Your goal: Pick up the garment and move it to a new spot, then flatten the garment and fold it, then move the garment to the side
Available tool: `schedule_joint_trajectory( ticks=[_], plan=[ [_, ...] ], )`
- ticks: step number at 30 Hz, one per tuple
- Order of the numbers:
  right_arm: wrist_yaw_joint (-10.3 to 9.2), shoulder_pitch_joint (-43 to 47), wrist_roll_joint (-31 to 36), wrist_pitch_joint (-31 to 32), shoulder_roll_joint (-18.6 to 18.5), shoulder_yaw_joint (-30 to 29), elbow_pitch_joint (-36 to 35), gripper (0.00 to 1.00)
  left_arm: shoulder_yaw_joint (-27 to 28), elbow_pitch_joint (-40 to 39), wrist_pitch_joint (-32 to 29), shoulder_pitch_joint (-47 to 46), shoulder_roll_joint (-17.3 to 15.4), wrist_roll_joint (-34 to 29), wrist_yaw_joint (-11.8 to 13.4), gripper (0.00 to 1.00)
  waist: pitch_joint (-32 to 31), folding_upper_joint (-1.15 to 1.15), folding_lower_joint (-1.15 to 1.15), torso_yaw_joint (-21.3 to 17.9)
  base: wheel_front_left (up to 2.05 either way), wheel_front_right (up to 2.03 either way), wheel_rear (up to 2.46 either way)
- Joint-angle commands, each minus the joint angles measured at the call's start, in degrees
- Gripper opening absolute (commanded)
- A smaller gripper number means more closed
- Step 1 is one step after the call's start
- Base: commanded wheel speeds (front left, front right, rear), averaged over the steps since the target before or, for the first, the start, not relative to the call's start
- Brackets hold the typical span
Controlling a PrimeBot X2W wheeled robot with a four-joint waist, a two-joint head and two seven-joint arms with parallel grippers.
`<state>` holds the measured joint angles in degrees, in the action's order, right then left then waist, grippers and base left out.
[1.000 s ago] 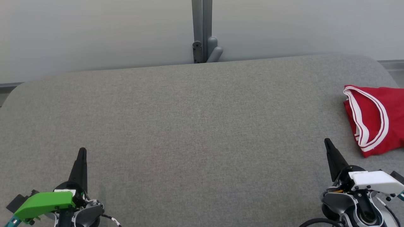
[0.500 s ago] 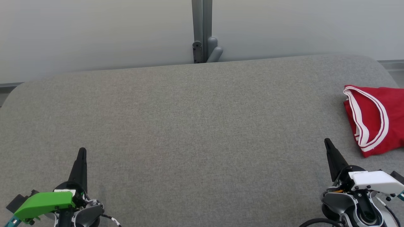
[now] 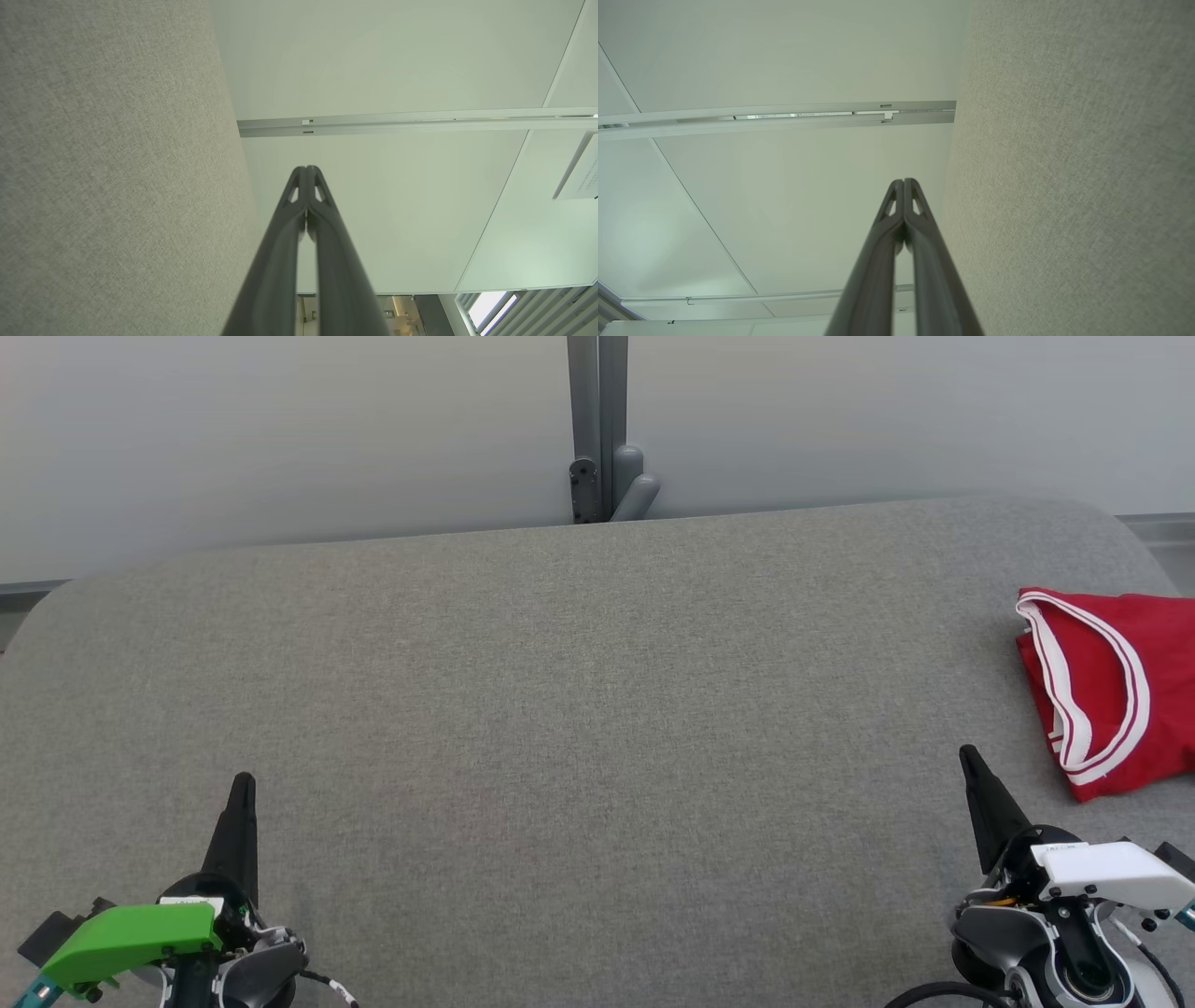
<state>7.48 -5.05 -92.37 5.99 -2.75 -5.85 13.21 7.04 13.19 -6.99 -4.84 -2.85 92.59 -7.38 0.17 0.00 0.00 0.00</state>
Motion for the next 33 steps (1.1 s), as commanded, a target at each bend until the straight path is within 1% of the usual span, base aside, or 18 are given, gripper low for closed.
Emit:
schedule_joint_trajectory(
  ticks=[1, 33],
  plan=[
    [0.02, -0.56, -0.39, 0.19, -0.24, 0.08, -0.26, 0.00, 0.08, -0.18, -0.23, -0.92, -0.20, -0.16, -0.20, 0.00, 0.00, 0.00, 0.00, 0.00, 0.00, 0.00, 0.00],
    [0.02, -0.56, -0.40, 0.18, -0.24, 0.08, -0.26, 0.00, 0.13, -0.18, -0.26, -0.93, -0.16, -0.22, -0.21, 0.00, 0.00, 0.00, 0.00, 0.00, 0.00, 0.00, 0.00]
  ],
)
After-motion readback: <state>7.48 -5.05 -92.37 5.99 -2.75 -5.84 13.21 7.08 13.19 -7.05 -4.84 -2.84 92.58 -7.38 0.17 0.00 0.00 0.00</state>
